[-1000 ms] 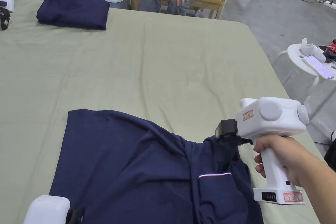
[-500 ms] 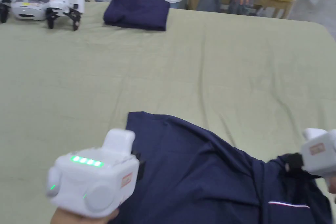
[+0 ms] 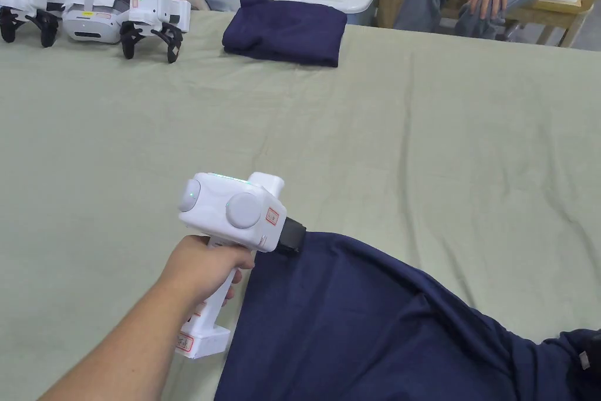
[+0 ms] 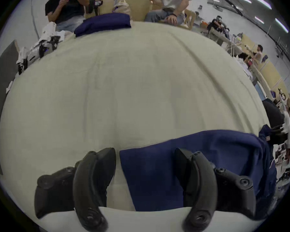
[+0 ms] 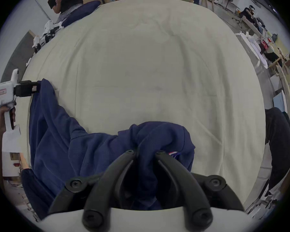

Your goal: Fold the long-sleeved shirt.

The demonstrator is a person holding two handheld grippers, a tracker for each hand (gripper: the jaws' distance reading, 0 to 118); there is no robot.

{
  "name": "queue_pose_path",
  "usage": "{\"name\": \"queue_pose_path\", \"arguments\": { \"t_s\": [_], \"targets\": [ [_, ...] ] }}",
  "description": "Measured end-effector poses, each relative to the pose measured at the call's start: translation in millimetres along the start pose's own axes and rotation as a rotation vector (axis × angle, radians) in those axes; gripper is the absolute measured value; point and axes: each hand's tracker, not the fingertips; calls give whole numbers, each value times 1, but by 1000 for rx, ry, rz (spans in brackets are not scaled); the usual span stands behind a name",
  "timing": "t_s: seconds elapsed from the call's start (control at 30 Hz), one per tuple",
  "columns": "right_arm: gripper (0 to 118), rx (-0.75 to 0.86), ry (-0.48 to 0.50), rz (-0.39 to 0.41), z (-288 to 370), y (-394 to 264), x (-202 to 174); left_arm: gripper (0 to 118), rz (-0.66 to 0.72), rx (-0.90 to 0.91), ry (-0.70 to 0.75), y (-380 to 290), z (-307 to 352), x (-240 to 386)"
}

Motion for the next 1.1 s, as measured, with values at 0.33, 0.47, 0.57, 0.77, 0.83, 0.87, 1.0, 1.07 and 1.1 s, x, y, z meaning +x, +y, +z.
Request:
{"name": "queue_pose_path", "arguments": {
  "t_s": [0.33,0.47,0.57,0.77,0.83,0.87,1.0,1.07,1.1],
  "targets": [
    [15,20,-29,-4,4,-2,-5,5,-31,67,21,-20,27,27],
    [15,73,-16,-30,29,-1,-3,5,-28,97,28,-21,52,28],
    [15,123,-38,-17,52,0,-6,5,-38,146,21,-20,82,28],
    [15,202,-44,14,86,-19,-15,5,-24,234,-6,-39,153,37],
    [15,256,-65,50,105,-38,-23,5,-44,254,-10,-56,170,40],
    [15,283,-57,50,114,-49,-25,5,-48,266,-13,-68,182,43],
    [15,371,-61,49,148,-98,-35,5,-39,310,-42,-117,223,55],
    [15,400,-80,71,158,-127,-40,5,-46,323,-52,-149,237,58],
    [15,432,-96,86,159,-142,-39,5,-54,330,-55,-166,244,61]
  ]
}}
